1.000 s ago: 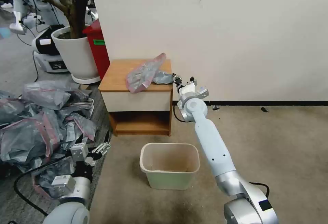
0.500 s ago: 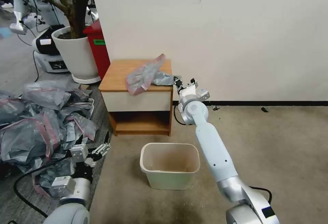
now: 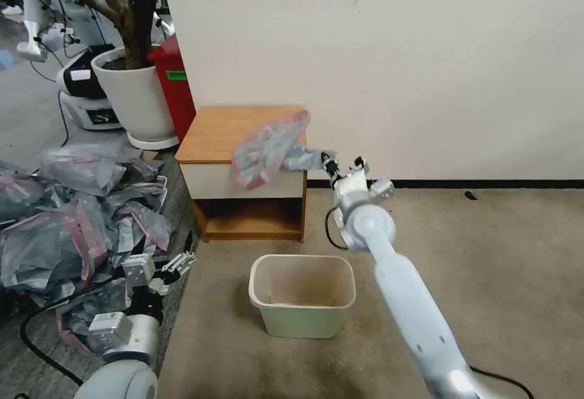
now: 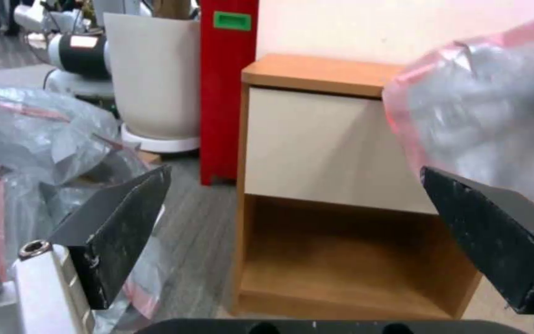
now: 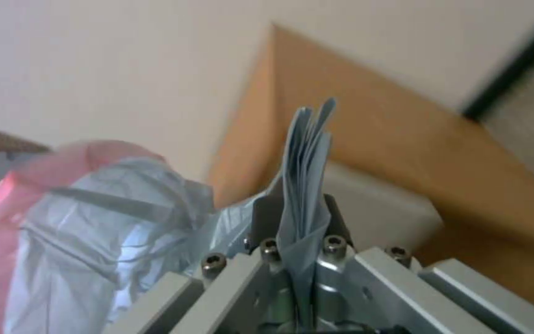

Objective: Pick up the garbage bag from the table and place it over the trash can.

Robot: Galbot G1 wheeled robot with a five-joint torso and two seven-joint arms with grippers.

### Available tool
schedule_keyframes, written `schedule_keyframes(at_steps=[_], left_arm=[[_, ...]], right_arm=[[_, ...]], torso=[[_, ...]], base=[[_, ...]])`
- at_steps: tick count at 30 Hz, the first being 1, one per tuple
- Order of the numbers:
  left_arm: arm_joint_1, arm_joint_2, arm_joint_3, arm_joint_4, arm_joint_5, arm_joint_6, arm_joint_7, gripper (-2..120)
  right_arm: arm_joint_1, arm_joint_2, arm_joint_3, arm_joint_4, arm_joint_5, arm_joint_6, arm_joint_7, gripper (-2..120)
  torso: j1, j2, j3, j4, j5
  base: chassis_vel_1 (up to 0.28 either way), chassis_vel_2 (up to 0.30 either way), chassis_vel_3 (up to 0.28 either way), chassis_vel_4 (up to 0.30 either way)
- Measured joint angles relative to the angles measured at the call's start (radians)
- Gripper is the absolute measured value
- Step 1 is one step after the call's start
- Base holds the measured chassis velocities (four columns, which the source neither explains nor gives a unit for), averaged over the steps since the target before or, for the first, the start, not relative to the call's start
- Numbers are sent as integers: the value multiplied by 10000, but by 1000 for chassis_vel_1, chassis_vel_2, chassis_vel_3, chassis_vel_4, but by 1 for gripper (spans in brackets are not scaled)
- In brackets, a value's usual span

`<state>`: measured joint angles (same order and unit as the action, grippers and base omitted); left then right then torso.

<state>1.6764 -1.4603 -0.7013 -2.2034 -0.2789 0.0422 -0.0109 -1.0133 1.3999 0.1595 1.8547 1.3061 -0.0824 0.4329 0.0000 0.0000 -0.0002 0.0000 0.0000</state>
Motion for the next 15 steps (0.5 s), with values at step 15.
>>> schedule_keyframes(at_steps=[15], left_arm=[[38,-176,63,-150,6,-9,5,100]], right_arm=[[-3620,-304,-1617,963,-2627,113,-191,0]], torso=[[0,0,1,1,0]], base=[[0,0,0,0]])
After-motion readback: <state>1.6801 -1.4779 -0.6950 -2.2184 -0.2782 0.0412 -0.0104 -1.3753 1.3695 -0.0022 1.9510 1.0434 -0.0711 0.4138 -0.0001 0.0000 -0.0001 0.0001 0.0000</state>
